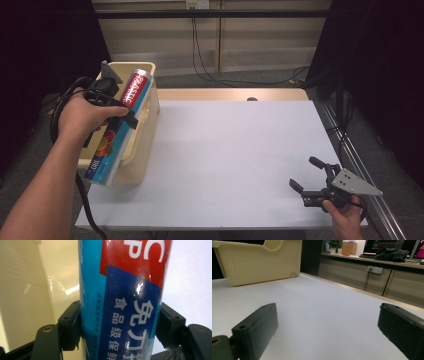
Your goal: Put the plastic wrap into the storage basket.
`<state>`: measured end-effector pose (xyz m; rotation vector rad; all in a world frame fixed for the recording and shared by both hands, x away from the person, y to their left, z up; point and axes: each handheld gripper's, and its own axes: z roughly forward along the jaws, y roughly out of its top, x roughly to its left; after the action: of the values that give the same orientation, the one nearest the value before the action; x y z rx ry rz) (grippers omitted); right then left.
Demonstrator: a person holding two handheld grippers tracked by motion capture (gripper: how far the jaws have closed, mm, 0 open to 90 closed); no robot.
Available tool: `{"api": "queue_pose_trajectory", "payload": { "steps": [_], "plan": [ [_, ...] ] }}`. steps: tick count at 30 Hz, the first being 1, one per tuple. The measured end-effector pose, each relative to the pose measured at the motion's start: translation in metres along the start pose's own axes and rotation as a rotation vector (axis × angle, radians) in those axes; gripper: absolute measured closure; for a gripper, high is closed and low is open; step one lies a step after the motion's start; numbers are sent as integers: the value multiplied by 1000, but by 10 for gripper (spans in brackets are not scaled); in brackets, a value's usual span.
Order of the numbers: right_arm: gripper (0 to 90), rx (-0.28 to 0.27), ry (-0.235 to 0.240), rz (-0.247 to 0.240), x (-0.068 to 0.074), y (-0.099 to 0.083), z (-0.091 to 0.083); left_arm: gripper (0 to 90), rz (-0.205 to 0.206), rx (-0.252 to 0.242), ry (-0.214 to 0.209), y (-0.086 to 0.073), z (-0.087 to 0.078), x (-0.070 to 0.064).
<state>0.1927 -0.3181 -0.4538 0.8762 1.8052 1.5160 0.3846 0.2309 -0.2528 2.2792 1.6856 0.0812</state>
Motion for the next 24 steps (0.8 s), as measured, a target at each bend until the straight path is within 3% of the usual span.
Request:
{"api": "queue_pose_trajectory", "payload": {
  "steps": [12, 17, 24],
  "plan": [
    [24, 0, 1, 2, 1, 0, 0, 320, -66, 1, 35, -3, 5, 20],
    [24, 2, 0, 3, 1, 0, 1, 319, -99, 2, 44, -4, 12, 23],
    [24, 1, 4, 0, 1, 0, 1, 318, -107, 9, 75, -5, 18, 23]
  ]
}}
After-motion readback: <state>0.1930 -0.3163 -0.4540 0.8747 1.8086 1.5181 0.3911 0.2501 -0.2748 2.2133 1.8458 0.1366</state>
